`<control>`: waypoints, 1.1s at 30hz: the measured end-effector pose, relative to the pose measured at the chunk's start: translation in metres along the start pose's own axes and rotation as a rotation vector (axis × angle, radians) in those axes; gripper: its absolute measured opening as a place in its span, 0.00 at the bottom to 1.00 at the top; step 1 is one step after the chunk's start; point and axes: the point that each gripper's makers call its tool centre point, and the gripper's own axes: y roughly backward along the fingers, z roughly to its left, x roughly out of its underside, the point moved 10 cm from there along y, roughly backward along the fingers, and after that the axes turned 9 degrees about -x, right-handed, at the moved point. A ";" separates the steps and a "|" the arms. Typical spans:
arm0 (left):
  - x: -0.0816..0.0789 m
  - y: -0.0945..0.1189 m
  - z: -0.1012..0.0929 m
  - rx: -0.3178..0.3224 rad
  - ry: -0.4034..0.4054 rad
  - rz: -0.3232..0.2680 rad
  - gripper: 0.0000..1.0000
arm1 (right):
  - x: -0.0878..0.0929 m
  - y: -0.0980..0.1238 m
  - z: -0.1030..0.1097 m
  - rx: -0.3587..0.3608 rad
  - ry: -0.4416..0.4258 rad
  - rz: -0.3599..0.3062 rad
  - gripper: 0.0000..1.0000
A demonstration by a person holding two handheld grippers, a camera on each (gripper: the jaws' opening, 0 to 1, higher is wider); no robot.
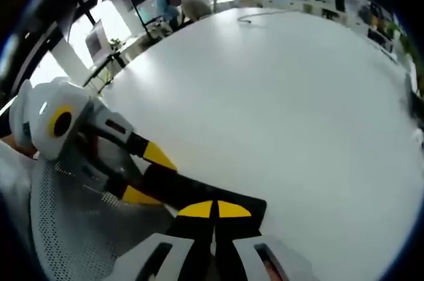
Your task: Press the specified remote control buttons in sequence, fully releasing each button before pressing the next.
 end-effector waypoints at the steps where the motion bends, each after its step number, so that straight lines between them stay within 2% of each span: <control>1: 0.000 0.000 0.000 0.000 -0.001 -0.001 0.25 | 0.000 0.000 0.000 0.001 0.001 0.001 0.00; 4: -0.001 0.000 0.000 0.001 -0.003 -0.002 0.25 | -0.001 0.000 0.000 0.002 -0.008 0.007 0.00; 8: -0.001 0.000 -0.001 0.001 -0.003 -0.004 0.25 | -0.003 0.000 0.002 -0.024 -0.064 0.030 0.00; 13: -0.001 0.000 -0.001 0.000 -0.002 -0.003 0.25 | -0.013 0.001 0.003 -0.017 -0.040 0.041 0.00; 17: 0.000 0.000 -0.001 0.001 -0.004 -0.005 0.25 | -0.021 -0.001 0.000 -0.028 -0.053 0.047 0.00; 33: -0.001 0.001 -0.001 0.001 -0.003 -0.005 0.25 | -0.026 -0.017 0.010 -0.053 -0.034 0.102 0.00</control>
